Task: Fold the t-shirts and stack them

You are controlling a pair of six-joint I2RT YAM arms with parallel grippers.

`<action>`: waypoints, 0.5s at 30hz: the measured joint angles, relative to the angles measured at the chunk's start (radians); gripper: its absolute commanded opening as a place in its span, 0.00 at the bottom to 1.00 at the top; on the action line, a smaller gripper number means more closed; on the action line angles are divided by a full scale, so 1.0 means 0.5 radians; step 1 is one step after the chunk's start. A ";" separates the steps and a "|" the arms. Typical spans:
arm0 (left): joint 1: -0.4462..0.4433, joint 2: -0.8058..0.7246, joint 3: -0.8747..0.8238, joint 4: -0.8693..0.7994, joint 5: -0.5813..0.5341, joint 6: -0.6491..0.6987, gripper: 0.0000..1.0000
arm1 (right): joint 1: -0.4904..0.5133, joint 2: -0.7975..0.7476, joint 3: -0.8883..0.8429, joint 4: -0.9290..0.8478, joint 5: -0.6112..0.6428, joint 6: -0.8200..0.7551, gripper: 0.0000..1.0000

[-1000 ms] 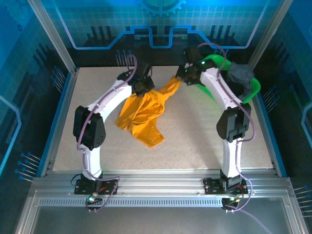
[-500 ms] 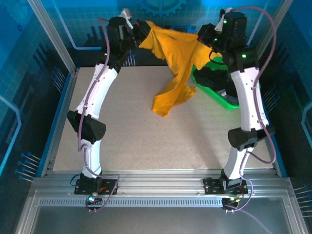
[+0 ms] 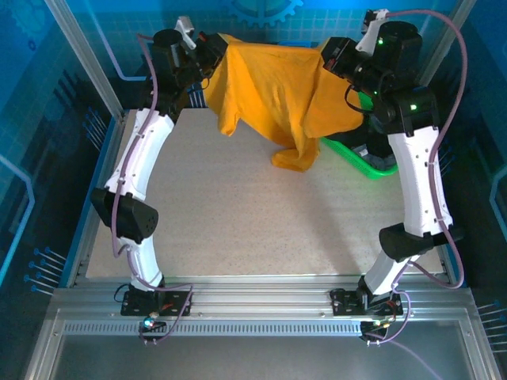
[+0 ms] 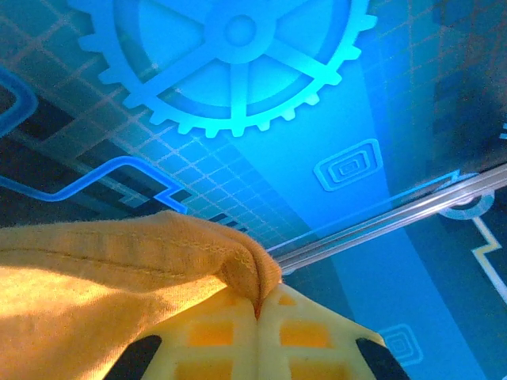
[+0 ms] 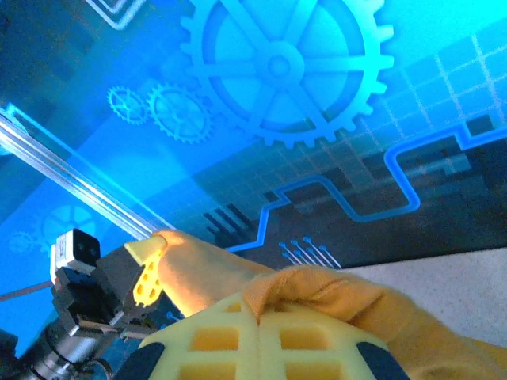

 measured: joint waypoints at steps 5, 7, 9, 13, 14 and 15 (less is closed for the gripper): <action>0.035 0.024 -0.047 -0.054 0.011 0.023 0.00 | 0.072 -0.018 -0.161 -0.011 -0.120 0.055 0.00; 0.068 0.024 -0.098 -0.080 0.006 0.050 0.00 | 0.211 -0.069 -0.359 0.018 -0.134 0.057 0.00; 0.132 0.024 -0.150 -0.154 -0.022 0.096 0.00 | 0.467 -0.147 -0.682 0.074 -0.150 0.056 0.00; 0.261 0.008 -0.243 -0.343 -0.140 0.214 0.00 | 0.921 -0.171 -1.198 0.295 -0.193 0.040 0.00; 0.293 -0.008 -0.288 -0.420 -0.196 0.249 0.03 | 0.996 -0.137 -1.262 0.330 -0.218 0.025 0.07; 0.320 -0.024 -0.335 -0.472 -0.266 0.285 0.12 | 1.062 -0.072 -1.279 0.333 -0.265 0.003 0.22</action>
